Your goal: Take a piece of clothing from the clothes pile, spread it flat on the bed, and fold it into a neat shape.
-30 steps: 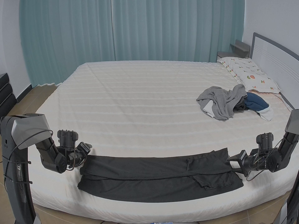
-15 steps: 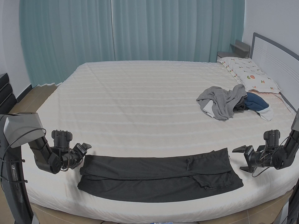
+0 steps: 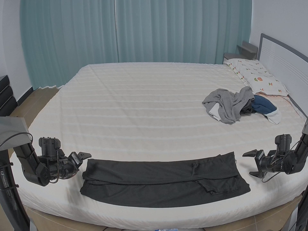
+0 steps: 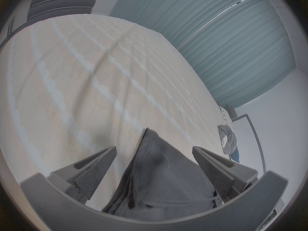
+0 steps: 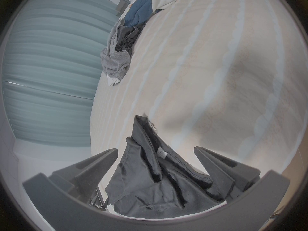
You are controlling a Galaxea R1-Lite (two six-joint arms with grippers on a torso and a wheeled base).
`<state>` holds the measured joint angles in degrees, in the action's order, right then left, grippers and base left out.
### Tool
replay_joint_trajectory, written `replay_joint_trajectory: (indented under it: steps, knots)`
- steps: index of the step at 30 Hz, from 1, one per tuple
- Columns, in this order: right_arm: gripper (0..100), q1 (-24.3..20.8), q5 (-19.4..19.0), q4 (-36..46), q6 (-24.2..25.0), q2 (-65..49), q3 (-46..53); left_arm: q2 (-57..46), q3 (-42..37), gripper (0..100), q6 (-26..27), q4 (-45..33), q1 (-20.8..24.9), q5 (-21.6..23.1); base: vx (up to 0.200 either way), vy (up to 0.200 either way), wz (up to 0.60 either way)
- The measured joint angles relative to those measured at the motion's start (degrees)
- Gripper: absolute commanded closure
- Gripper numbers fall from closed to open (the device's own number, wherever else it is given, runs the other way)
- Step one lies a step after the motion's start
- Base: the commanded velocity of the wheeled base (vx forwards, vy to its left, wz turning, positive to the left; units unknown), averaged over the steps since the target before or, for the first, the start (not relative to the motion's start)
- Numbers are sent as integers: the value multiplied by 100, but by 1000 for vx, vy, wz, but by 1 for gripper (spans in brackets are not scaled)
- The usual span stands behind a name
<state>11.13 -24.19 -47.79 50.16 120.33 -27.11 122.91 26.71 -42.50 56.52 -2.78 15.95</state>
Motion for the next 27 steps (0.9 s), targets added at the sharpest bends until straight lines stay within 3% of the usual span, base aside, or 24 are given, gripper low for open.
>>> replay_joint_trajectory:
  steps: [3, 11, 19, 27]
  knots:
    - [0, 9, -4, -2, 0, 48, -11, -13, -39, 0, 0, -35, 52, -16, -200, 200, 0]
    - [0, 171, -472, -6, 48, 67, -4, -30, -276, 0, 73, -60, 268, -104, 0, 0, 0]
    - [0, 207, -510, -13, 33, 41, 13, 13, -502, 0, 427, -51, 443, -141, 0, 0, 0]
    - [0, 206, -512, -11, 4, 39, 22, 168, -533, 0, 418, -5, 657, -423, 0, 0, 0]
